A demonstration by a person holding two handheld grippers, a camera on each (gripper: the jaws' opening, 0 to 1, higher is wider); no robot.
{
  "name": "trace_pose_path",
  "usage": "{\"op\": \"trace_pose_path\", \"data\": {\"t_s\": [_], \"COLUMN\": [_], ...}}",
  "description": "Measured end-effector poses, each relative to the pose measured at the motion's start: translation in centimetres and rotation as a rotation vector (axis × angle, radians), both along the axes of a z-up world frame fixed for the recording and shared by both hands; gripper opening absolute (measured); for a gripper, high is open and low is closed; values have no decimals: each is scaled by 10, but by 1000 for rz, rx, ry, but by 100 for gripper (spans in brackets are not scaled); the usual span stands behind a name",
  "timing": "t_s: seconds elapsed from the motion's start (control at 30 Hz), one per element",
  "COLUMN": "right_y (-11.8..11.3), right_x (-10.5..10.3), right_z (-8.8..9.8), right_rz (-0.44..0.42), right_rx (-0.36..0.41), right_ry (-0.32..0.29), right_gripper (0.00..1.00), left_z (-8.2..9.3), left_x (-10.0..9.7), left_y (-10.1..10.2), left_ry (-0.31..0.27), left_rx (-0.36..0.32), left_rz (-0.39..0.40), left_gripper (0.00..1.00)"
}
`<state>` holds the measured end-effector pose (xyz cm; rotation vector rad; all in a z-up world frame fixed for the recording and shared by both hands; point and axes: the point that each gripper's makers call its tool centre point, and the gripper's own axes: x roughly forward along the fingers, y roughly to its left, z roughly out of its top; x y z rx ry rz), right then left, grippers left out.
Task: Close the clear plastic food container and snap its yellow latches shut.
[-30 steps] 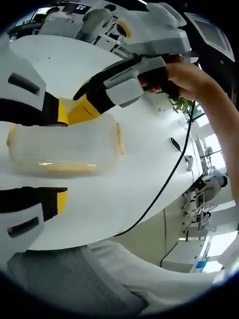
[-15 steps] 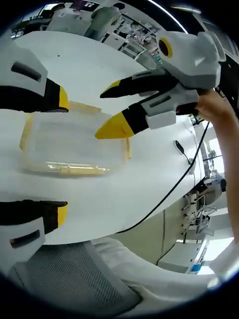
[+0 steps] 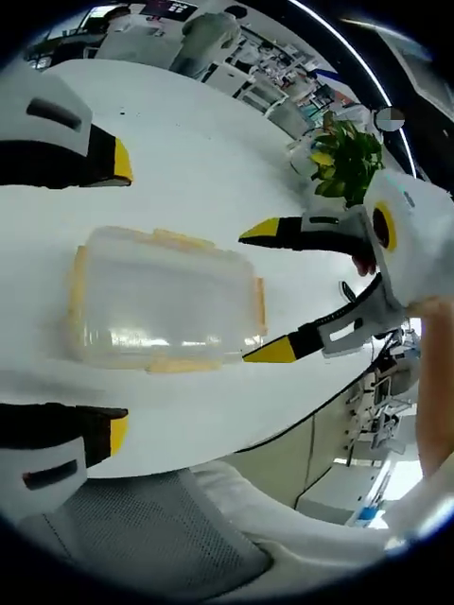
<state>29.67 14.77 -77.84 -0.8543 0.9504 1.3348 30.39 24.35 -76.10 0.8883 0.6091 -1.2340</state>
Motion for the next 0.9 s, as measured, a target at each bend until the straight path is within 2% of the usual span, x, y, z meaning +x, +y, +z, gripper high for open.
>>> {"op": "trace_pose_path", "data": {"t_s": [0.07,0.13,0.17,0.3,0.47,0.57,0.6,0.67,0.9], "right_y": [-2,-1,-4,-5,-4,-4,-5,-5,-4], "right_x": [0,-3,-2,-5,-6,-4,-4,-4,-4], "right_z": [-4,-5,-8,-13,-14,-15,-15,-15,-16], "right_rz": [6,13,27,36,46,41,40,40,39], "right_rx": [-14,-16,-41,-64,-64,-64,-63,-63,-62], "right_ry": [-11,-13,-32,-28,-38,-38,-37,-36,-34], "right_gripper": [70,72,71,71,72,71,71,71,70], "left_z": [-9,-15,-20,-26,-28,-29,-30,-31,-31], "left_x": [-2,-3,-4,-4,3,4,3,-1,-1], "left_y": [4,3,3,-3,-10,-13,-14,-12,-12], "left_ry": [17,33,44,77,61,84,88,104,110], "left_rx": [50,70,87,93,106,101,102,117,111], "left_rz": [-23,-38,-44,-56,-72,-69,-71,-97,-92], "left_gripper": [94,94,94,92,87,84,83,73,73]}}
